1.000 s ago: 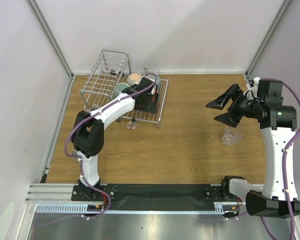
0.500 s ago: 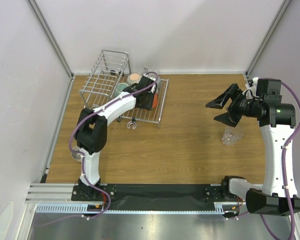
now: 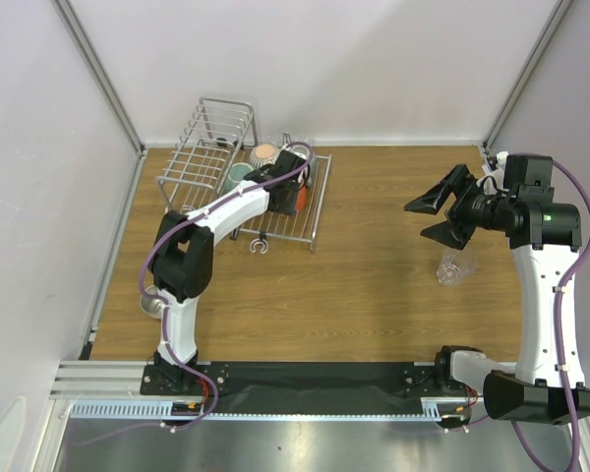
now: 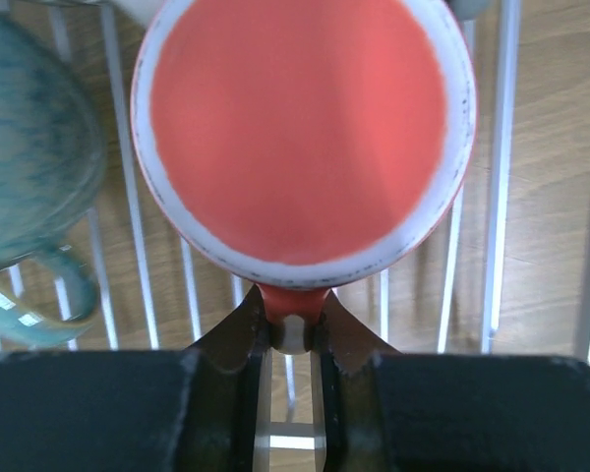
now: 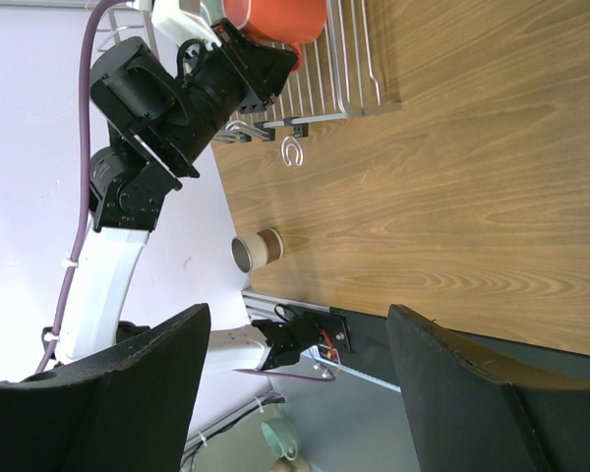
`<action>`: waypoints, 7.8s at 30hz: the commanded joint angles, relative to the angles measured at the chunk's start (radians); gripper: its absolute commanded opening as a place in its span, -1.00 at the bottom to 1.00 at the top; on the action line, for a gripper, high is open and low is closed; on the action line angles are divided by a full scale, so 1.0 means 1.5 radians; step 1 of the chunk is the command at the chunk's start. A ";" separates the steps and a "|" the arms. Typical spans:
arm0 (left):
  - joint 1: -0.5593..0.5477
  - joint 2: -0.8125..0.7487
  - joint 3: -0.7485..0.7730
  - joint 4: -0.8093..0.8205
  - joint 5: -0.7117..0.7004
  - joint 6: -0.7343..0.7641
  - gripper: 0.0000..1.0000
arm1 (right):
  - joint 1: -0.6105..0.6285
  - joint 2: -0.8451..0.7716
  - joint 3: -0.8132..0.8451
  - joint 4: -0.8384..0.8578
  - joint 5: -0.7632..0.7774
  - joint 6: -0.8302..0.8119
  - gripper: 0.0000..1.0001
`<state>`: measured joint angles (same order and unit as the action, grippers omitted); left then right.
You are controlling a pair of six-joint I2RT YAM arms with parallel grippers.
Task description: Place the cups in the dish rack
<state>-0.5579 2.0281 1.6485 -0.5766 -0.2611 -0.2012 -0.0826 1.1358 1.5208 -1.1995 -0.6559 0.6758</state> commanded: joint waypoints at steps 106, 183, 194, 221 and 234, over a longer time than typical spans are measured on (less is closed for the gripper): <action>0.097 -0.421 -0.197 0.251 0.695 -0.489 0.99 | 0.126 0.082 -0.123 0.675 -0.160 0.211 -1.00; 0.026 -0.345 -0.087 0.081 0.155 -0.091 -1.00 | 0.013 -0.029 -0.112 0.217 -0.058 0.006 0.51; 0.009 -0.238 -0.088 0.134 0.070 0.036 -1.00 | -0.029 -0.032 -0.010 0.111 -0.023 -0.045 0.50; 0.001 -0.064 -0.038 0.171 0.027 0.044 -0.96 | -0.041 -0.067 -0.057 0.079 -0.012 -0.030 0.49; 0.009 0.017 0.069 0.121 0.034 0.040 -0.88 | -0.042 -0.060 -0.051 0.080 -0.009 -0.032 0.48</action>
<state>-0.5495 2.0315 1.6806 -0.3824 -0.1993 -0.1562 -0.1398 1.0477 1.4345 -1.0813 -0.6685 0.6353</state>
